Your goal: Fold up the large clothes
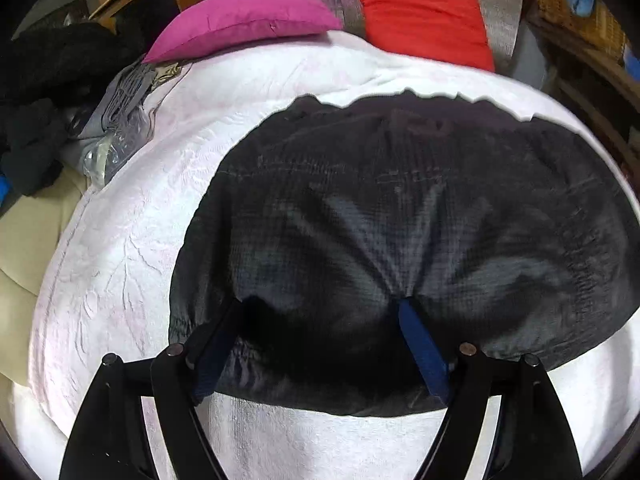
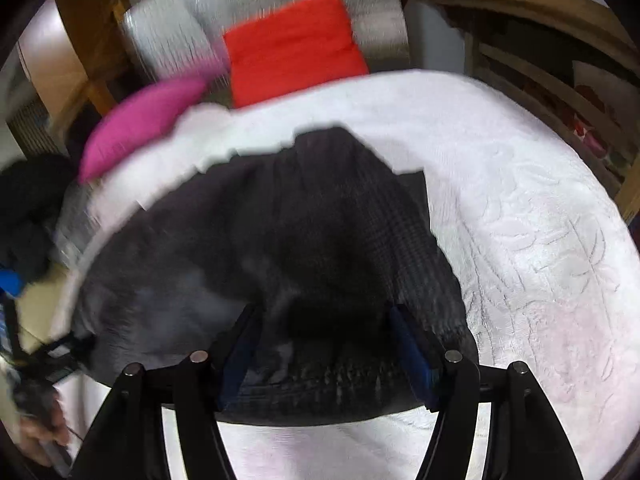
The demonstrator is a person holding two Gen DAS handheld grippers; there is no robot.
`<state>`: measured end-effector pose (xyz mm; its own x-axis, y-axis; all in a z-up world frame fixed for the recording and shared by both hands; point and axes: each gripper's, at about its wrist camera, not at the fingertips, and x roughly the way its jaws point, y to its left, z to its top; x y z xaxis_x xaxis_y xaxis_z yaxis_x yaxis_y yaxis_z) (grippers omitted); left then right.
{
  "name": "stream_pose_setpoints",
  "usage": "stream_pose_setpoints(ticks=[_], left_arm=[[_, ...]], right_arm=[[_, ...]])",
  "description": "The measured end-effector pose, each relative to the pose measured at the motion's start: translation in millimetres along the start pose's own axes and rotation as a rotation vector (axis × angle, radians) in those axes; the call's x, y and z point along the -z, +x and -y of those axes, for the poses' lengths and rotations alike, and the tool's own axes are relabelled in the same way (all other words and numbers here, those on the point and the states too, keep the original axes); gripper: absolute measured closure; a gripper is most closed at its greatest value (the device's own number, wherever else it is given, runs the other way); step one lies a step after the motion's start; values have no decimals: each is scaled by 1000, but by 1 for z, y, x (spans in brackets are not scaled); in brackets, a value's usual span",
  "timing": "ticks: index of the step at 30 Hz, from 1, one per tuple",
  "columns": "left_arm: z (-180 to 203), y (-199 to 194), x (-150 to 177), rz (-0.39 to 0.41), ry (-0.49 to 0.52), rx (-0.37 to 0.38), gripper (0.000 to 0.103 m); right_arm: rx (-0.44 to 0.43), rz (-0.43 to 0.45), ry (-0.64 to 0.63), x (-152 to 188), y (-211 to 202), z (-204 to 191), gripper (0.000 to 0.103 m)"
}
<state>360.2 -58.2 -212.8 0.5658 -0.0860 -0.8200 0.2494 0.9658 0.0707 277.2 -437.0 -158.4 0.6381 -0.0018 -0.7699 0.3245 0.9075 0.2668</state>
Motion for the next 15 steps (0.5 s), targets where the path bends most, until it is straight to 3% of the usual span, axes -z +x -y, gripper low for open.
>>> stream_pose_setpoints(ticks=[4,8,12,15], left_arm=[[-3,-23,5,75,-33,38,22],[-7,-25,14,57,-72,43,22],[-12,1,17,-25,-107,25,22],[-2,6,17,-18,-49,-29,19]], right_arm=[[-111,79,12,2,-26,-5,32],[-215,10,81,10,-18,-13,32],[-139,-101,57,14,16,-18,32],[-145,-97,75,12,13,-15,32]])
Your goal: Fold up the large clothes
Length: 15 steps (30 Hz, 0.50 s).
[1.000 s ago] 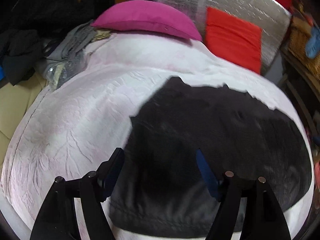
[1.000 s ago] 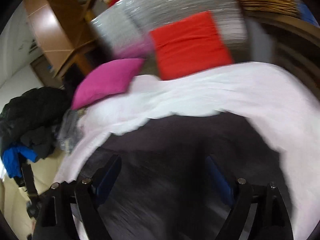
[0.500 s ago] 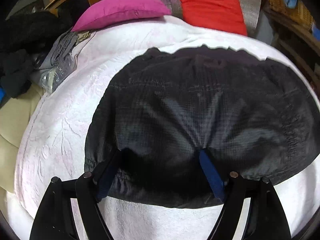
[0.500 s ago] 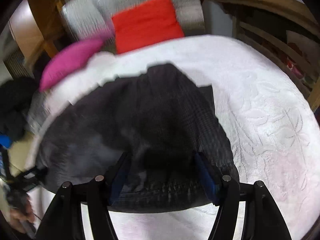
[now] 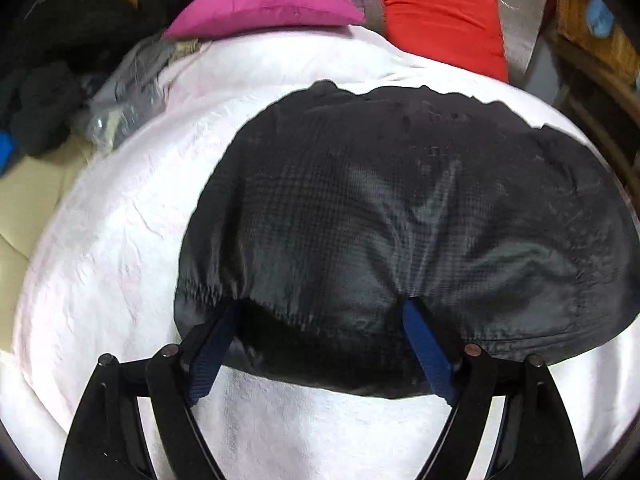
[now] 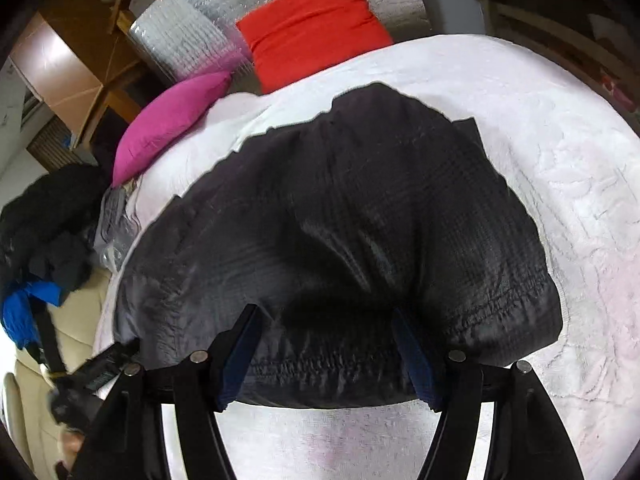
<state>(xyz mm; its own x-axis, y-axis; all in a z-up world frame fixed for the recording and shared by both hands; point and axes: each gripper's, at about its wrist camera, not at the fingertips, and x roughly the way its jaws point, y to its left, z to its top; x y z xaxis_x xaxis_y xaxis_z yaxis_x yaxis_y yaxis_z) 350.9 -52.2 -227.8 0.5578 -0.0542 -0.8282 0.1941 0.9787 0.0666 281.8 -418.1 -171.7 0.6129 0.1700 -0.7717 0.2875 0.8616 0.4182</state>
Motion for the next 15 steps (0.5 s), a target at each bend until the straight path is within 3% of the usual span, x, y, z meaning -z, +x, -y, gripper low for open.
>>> stream_pose_setpoints(ticks=[3,8,15], left_arm=[[-1,-14,3,40,10,42,19],[-35,-37,11,73,-99,176,19],[-70,-34,37,-2,-314,383,19]], right_arm=[[-83,52,34,0,-25,4,32],[-160,92,105,9,-58,24,27],[-254,39,303,28,-58,65,27]])
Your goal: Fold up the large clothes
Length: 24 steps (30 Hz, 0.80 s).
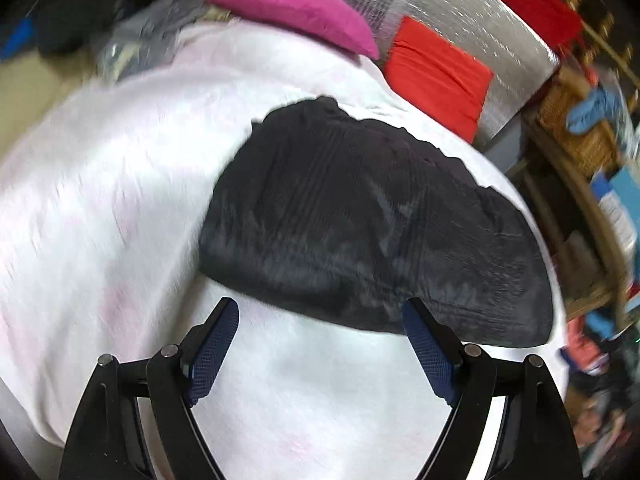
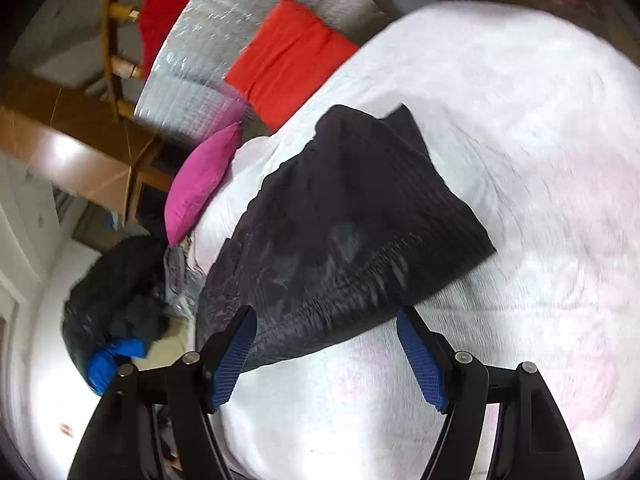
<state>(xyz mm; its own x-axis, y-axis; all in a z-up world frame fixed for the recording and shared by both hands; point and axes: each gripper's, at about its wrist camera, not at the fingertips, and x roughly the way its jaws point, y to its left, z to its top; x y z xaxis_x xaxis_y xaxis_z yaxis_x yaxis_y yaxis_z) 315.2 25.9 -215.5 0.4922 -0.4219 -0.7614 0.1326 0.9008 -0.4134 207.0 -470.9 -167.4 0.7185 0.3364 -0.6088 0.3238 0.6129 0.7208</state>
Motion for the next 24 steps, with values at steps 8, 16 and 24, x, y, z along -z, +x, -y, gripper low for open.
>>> stream_pose_setpoints(ticks=[8,16,24], left_arm=[[-9,23,3,-92,-155,124,19],[-4,31,-7,-80,-189,101,19],[37,6,-12,151,82,-287,19]], right_arm=[[-19,-17,152,0,9,28,22],[-7,-14,179,-6,17,33,22],[49,-19,80,-6,23,17,22]])
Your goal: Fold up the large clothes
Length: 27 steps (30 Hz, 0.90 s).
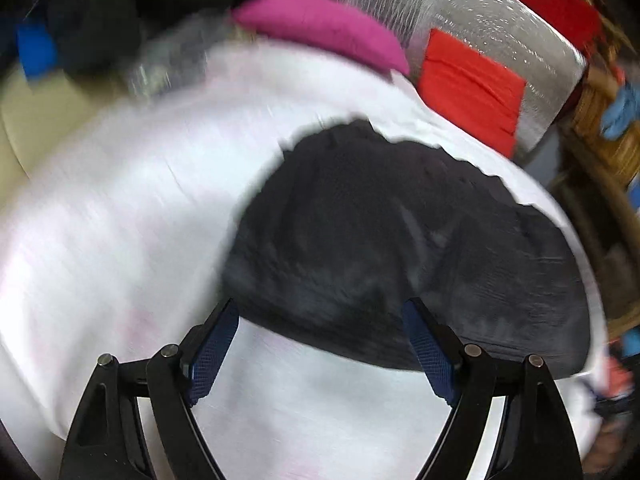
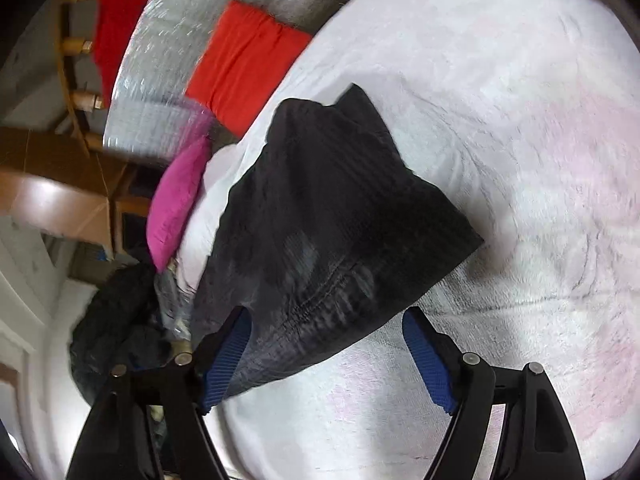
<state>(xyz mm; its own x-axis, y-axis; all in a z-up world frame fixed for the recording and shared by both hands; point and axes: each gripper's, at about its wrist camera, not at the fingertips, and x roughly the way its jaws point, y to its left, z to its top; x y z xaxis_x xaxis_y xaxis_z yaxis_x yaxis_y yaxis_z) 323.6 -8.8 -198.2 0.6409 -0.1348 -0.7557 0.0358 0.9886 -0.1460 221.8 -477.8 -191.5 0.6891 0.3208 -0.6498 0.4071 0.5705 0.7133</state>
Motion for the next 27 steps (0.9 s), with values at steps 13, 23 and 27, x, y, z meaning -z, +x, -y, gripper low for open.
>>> stream_pose_setpoints(ticks=[13,23,27], left_arm=[[16,-16,-8,124,101,-122,18],[7,-21,-4,127,101,-120,18],[8,-21,-4,128,106,-122,18]], right_arm=[[3,109,-354,27,4,-79,29],[187,68,-363,13,59,-84,33],[227,42,-392,12,70,-83,33]])
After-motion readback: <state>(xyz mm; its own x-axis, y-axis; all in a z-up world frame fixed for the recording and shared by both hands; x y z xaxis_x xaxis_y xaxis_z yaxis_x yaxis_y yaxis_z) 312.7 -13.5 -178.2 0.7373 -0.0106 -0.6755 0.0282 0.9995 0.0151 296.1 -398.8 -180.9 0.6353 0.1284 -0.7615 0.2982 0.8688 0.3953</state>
